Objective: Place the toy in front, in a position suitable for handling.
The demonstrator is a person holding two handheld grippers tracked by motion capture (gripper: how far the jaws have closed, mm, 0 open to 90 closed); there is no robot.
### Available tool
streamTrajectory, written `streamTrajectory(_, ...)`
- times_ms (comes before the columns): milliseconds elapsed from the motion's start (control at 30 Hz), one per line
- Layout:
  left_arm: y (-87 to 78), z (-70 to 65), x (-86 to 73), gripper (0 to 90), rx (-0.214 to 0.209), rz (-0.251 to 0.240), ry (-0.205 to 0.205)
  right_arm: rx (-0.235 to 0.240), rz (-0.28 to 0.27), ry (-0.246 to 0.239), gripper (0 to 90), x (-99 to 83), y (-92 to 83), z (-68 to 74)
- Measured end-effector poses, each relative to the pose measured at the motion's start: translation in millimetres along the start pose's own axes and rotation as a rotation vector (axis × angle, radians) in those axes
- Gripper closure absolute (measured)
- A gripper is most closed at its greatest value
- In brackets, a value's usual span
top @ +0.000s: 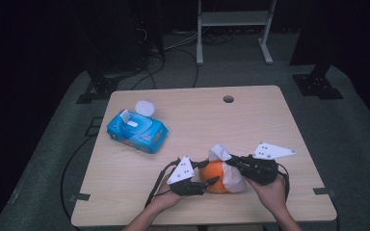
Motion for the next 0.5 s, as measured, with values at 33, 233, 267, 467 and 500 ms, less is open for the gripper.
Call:
streamTrajectory(33, 0.0, 0.0, 0.0, 41.9, -0.001, -0.001, -0.003, 0.007, 0.0, 0.001, 85.4, -0.4, 0.4, -0.5)
streamTrajectory(233, 3.6, -2.5, 1.8, 42.6, -0.002, -0.004, 0.0, 0.043, -0.026, 0.006, 85.4, 6.5, -4.3, 5.6)
streamTrajectory(267, 5.0, -4.2, 2.3, 42.6, -0.004, -0.006, 0.003, 0.067, -0.035, 0.003, 85.4, 8.9, -4.1, 11.3)
streamTrajectory(467, 5.6, -7.2, 1.7, 42.5, -0.012, -0.001, 0.016, 0.062, 0.028, -0.074, 85.5, -0.5, 10.3, 19.7)
streamTrajectory(500, 5.2, -6.8, 1.5, 42.6, -0.013, 0.001, 0.013, 0.063, 0.028, -0.065, 85.5, -0.8, 9.4, 17.6)
Point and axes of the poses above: each handheld gripper's, and its own axes: y roughly forward along the jaws, x roughly out of its top, z roughly to its left, the point moved 9 cm from there along y, roughly forward along the jaws, and after that the axes turned 6 degrees about y, right-handed, at the moved point
